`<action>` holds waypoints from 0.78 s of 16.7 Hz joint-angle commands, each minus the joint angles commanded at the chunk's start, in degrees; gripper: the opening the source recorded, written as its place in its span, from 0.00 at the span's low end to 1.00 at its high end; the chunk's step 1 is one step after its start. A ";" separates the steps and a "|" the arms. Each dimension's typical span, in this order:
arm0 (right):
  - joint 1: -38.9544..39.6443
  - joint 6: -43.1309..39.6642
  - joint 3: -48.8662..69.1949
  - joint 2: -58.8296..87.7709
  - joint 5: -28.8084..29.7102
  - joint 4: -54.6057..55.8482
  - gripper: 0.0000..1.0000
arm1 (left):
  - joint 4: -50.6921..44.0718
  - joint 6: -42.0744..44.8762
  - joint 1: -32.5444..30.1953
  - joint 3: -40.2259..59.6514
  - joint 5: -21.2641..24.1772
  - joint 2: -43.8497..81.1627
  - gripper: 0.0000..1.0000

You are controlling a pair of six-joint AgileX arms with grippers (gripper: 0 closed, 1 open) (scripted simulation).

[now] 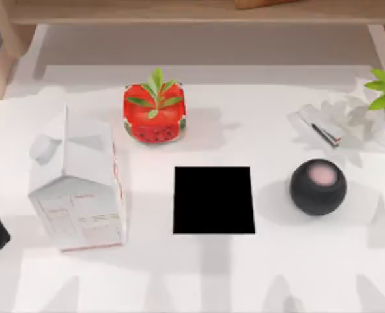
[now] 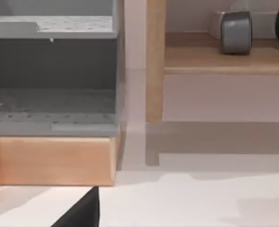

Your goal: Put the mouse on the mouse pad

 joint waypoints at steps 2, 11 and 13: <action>0.00 0.00 0.00 0.00 0.00 0.00 1.00 | -0.04 0.00 0.00 0.05 0.00 0.05 1.00; 0.00 0.00 0.00 0.00 0.00 0.00 1.00 | -19.33 2.17 3.35 20.46 -0.06 27.42 1.00; 0.00 0.00 0.00 0.00 0.00 0.00 1.00 | -26.32 2.90 4.58 27.29 -0.13 39.00 1.00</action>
